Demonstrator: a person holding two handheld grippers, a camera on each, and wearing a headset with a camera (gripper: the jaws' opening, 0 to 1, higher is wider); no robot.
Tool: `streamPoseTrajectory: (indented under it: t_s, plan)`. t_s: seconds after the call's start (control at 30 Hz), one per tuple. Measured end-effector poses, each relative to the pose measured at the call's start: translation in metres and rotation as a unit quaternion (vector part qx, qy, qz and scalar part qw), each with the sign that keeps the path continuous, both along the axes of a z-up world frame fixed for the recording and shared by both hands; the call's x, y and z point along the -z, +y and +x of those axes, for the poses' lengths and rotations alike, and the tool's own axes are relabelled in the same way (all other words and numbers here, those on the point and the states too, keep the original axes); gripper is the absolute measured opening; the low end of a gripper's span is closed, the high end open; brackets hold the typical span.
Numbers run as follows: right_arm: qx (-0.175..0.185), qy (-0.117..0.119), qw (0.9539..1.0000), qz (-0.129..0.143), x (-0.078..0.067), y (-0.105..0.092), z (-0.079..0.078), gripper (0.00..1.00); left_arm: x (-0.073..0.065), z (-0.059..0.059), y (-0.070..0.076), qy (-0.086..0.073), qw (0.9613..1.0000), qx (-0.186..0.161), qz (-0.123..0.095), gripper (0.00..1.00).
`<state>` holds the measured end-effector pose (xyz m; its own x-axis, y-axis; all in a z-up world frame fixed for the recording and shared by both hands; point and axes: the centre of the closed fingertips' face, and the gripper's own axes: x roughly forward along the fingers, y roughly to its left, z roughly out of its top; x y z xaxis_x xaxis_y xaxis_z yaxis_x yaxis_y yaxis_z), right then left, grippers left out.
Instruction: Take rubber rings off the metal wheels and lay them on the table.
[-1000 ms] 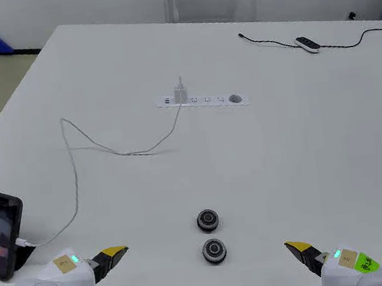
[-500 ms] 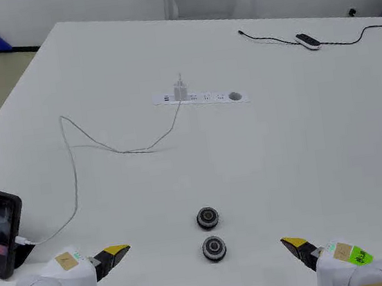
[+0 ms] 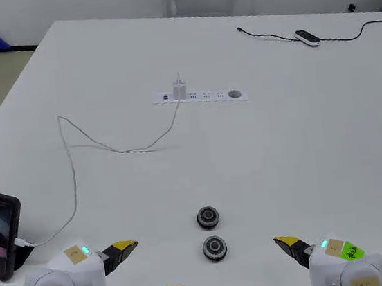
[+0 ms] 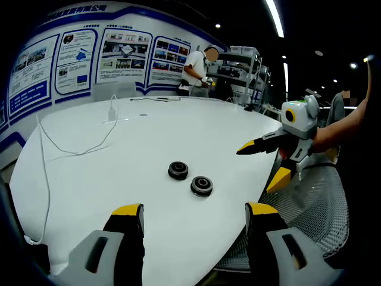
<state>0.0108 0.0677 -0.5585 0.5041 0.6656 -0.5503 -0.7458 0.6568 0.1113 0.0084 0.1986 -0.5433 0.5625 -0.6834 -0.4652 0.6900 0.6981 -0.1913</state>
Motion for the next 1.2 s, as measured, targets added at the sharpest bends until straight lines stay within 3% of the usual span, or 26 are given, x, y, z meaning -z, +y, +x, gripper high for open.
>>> streamPoseTrajectory:
  t_s: [0.4,1.2]
  plan:
    - [0.003,0.009,1.0,0.003,0.003,0.003,0.005,0.76,0.005,0.005,-0.007,0.002,0.9998,0.017,0.011,0.63]
    - [0.006,0.031,0.9995,0.01,0.012,0.013,0.013,0.67,0.004,0.021,-0.036,-0.009,0.9979,0.059,0.026,0.5]
